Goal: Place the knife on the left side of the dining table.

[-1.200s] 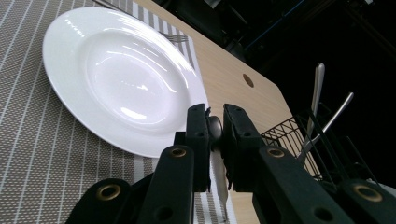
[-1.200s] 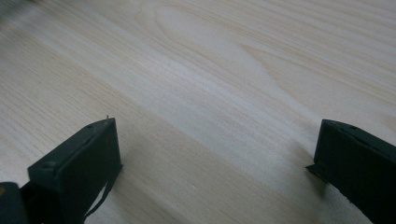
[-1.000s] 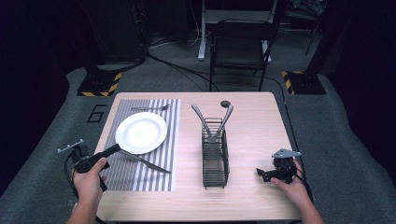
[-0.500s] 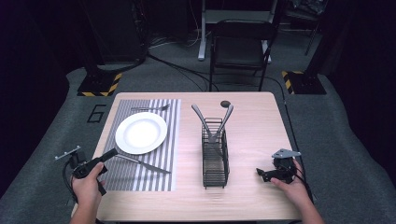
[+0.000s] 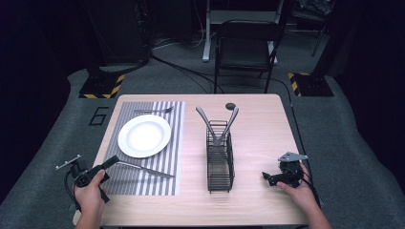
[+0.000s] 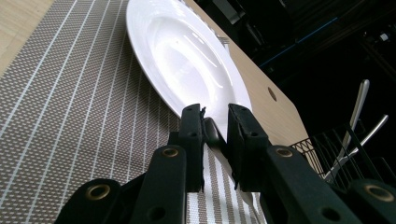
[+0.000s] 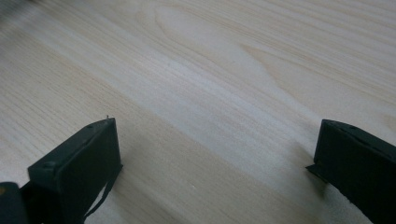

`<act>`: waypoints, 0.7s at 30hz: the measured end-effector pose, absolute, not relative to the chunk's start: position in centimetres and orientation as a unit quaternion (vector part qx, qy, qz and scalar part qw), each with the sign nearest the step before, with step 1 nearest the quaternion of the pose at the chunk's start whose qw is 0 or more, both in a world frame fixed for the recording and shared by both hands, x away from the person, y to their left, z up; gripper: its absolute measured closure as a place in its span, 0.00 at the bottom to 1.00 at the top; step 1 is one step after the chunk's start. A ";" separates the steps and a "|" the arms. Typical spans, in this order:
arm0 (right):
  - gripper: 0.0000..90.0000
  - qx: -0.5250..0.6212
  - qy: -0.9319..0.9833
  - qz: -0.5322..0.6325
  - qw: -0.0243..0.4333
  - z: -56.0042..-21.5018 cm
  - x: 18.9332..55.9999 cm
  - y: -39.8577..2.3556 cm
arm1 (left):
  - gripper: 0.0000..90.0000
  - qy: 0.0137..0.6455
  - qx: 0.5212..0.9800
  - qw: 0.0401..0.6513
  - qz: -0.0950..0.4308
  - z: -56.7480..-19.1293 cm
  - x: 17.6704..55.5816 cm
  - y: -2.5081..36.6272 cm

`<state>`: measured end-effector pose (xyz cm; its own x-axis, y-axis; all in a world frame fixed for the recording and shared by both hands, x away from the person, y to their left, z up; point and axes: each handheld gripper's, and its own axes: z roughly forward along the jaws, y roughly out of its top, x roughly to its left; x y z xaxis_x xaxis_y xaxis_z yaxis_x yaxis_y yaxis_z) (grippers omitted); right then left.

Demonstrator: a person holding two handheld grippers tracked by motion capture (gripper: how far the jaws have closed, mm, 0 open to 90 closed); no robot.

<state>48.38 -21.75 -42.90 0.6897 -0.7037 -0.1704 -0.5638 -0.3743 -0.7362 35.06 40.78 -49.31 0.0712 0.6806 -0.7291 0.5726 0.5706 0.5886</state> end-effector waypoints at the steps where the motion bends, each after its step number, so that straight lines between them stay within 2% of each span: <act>1: 0.00 -0.825 0.384 -0.086 0.406 -42.9 48.4 -21.7 | 0.85 0.681 0.459 0.569 0.048 -49.4 35.1 40.8; 21: 0.00 -0.824 0.384 -0.086 0.406 -42.9 48.4 -21.7 | 0.85 0.717 0.417 0.558 0.035 -50.9 35.2 40.9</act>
<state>48.39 -21.75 -42.90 0.6897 -0.7036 -0.1710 -0.5641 -0.3742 -0.7360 35.24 40.93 -50.91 -0.0300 0.6364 -0.7708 0.5581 0.6504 0.5153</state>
